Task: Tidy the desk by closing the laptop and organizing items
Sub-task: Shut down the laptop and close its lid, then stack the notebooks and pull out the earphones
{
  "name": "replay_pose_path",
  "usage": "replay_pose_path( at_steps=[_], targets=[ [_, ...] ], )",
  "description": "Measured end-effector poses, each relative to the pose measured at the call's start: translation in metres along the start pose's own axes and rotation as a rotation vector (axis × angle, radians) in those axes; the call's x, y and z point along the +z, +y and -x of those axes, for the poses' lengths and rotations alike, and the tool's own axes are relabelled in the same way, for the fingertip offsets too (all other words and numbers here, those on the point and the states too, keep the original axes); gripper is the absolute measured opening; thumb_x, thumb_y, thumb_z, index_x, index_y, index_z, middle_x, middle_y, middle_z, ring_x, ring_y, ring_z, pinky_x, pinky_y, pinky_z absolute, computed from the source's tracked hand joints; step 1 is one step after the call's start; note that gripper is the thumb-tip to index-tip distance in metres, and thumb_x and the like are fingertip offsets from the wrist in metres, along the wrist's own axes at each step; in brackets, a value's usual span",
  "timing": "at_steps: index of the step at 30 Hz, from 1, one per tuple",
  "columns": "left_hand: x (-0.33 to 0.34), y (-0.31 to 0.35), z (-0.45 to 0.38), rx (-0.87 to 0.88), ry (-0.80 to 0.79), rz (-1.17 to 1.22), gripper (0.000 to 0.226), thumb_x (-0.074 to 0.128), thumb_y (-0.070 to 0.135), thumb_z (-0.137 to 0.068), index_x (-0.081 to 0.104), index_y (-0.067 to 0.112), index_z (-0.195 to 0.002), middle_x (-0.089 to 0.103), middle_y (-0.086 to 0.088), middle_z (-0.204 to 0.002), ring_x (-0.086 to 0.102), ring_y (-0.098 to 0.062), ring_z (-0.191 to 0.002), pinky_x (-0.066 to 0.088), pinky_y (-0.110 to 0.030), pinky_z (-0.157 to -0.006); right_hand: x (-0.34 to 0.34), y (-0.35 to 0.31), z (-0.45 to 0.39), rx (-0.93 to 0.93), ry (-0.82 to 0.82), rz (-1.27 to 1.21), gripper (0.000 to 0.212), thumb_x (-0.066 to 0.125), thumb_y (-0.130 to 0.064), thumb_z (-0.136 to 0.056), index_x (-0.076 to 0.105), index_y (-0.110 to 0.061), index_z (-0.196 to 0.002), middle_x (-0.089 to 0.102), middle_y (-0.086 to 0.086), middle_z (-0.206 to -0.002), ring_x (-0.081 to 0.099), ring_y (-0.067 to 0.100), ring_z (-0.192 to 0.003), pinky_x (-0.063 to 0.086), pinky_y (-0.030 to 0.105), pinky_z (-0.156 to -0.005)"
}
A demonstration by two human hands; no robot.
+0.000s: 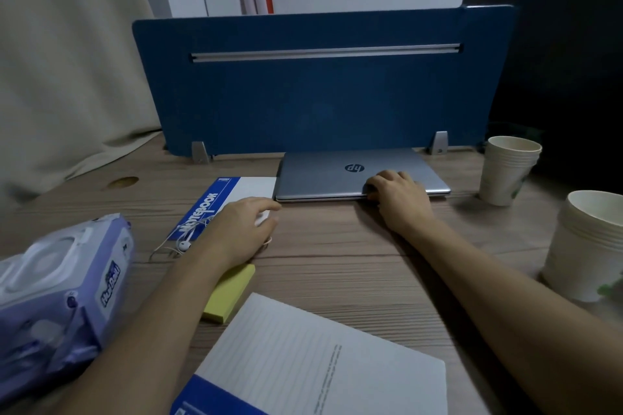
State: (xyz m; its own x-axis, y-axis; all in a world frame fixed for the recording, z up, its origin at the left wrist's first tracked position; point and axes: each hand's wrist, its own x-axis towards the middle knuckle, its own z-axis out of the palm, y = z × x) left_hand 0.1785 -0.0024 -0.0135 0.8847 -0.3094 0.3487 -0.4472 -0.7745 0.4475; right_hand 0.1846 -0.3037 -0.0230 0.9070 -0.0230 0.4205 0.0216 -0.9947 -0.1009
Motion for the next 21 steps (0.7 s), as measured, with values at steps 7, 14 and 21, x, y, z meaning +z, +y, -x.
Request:
replay_pose_path(
  at_steps=[7, 14, 21],
  targets=[
    [-0.006, -0.002, 0.005, -0.012, -0.021, 0.030, 0.030, 0.055, 0.033, -0.097, 0.063, 0.032, -0.125, 0.061, 0.002, -0.133, 0.049, -0.006, -0.103, 0.039, -0.028, -0.082, -0.008, -0.001, 0.027, -0.003, -0.066, -0.167, 0.040, 0.052, -0.024, -0.098, 0.053, -0.013, -0.136, 0.042, 0.014, -0.145, 0.044, 0.036, -0.128, 0.033, 0.041, -0.110],
    [-0.022, 0.000, 0.027, -0.059, 0.020, 0.077, 0.025, 0.055, 0.034, -0.097, 0.065, 0.035, -0.120, 0.063, 0.008, -0.123, 0.050, -0.007, -0.100, 0.038, -0.020, -0.069, -0.034, -0.011, 0.075, -0.095, -0.156, -0.328, 0.034, 0.057, -0.028, -0.096, 0.063, -0.011, -0.125, 0.058, 0.010, -0.128, 0.057, 0.027, -0.115, 0.042, 0.030, -0.099],
    [-0.025, 0.021, 0.068, 0.061, 0.014, 0.139, 0.015, 0.055, 0.038, -0.096, 0.067, 0.040, -0.106, 0.056, 0.017, -0.107, 0.050, 0.004, -0.090, 0.039, -0.017, -0.069, -0.056, -0.020, 0.122, -0.142, -0.215, -0.383, 0.026, 0.052, -0.037, -0.097, 0.070, -0.023, -0.110, 0.068, -0.004, -0.118, 0.061, 0.017, -0.106, 0.046, 0.029, -0.093]
  ],
)
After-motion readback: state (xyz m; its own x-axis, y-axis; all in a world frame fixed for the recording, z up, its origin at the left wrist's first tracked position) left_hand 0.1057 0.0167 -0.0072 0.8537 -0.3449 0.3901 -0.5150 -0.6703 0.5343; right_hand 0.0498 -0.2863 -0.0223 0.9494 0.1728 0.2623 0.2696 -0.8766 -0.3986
